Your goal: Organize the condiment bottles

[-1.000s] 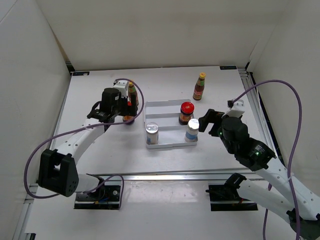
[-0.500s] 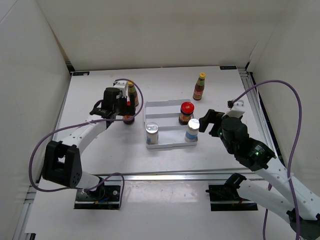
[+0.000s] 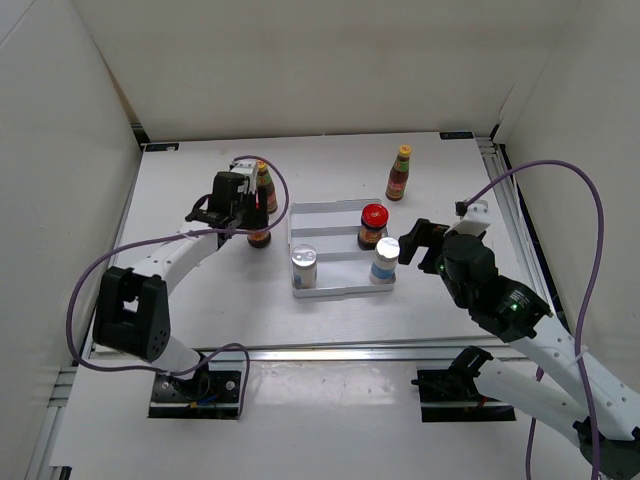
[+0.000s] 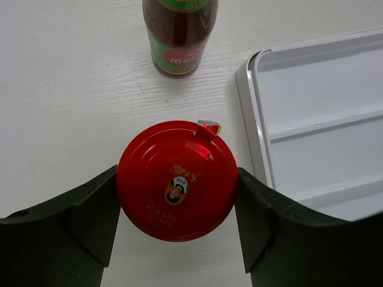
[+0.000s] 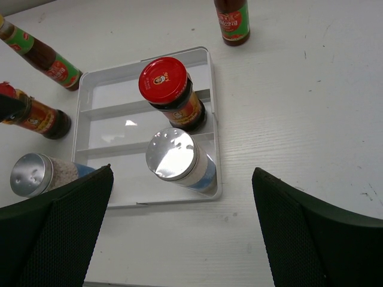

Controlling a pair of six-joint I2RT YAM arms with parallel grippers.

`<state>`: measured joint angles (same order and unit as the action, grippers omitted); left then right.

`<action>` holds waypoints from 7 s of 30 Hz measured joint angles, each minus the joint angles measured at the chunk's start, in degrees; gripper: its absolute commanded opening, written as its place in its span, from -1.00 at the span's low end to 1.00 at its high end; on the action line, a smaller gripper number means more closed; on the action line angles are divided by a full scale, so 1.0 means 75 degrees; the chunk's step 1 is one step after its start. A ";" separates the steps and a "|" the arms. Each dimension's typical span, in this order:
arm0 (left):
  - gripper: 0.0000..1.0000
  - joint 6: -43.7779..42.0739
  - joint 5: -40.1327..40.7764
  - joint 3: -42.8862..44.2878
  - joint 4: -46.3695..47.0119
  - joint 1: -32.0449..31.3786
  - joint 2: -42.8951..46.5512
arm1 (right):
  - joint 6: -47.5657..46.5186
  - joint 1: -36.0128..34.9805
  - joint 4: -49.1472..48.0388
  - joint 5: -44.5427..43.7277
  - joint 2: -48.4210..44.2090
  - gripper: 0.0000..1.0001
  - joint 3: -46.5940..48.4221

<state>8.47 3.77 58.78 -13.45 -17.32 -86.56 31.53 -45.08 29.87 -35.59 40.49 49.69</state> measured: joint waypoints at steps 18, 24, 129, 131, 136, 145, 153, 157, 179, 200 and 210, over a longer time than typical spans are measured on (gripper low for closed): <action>-0.78 0.0621 0.0090 0.1303 -0.1413 -0.0300 0.1513 | 0.0108 0.0000 0.0012 -0.0009 -0.0157 1.00 0.0000; -0.78 0.0758 -0.0122 0.2028 -0.1172 -0.1008 0.0962 | 0.0134 0.0000 0.0026 -0.0047 -0.0256 1.00 -0.0029; 1.00 -0.0026 0.1510 0.2512 -0.1239 -0.1428 0.1475 | -0.1740 0.0009 0.0810 -0.1040 0.0991 1.00 0.1612; 1.00 -0.0163 0.2043 0.2078 -0.1189 -0.1163 0.2448 | -0.2215 0.0099 0.0804 -0.1090 0.1784 1.00 0.2457; 1.00 -0.0685 0.3142 0.0804 -0.1142 -0.1110 0.4121 | -0.2885 0.1271 0.0764 0.0003 0.4019 1.00 0.4575; 1.00 -0.0664 0.3806 -0.2463 -0.0764 -0.1067 0.5473 | -0.2952 0.3850 0.0927 0.2920 0.7469 1.00 0.7426; 1.00 -0.0650 0.4232 -0.3182 0.0239 -0.1480 0.6621 | -0.3372 0.3893 0.0947 0.3815 0.9818 1.00 0.9839; 1.00 -0.0699 0.4237 -0.3360 0.0580 -0.1515 0.6784 | -0.3485 0.3821 0.1052 0.3695 1.0550 1.00 1.0005; 1.00 -0.0740 0.4418 -0.3558 0.1058 -0.1807 0.7023 | -0.3127 0.4074 0.1448 0.3028 1.1957 -0.43 1.0022; 1.00 -0.0740 0.4447 -0.3605 0.1058 -0.1807 0.6764 | -0.3209 0.3940 0.1842 0.3144 1.0372 -1.00 0.9355; 1.00 -0.0772 0.4444 -0.3605 0.1058 -0.1807 0.6717 | -0.3252 0.2853 0.1571 0.3552 0.8915 -1.00 0.8370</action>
<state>2.68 37.10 31.75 -5.52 -30.87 -36.18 7.14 -23.68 41.65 -8.95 107.35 112.46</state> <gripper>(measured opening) 0.998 0.512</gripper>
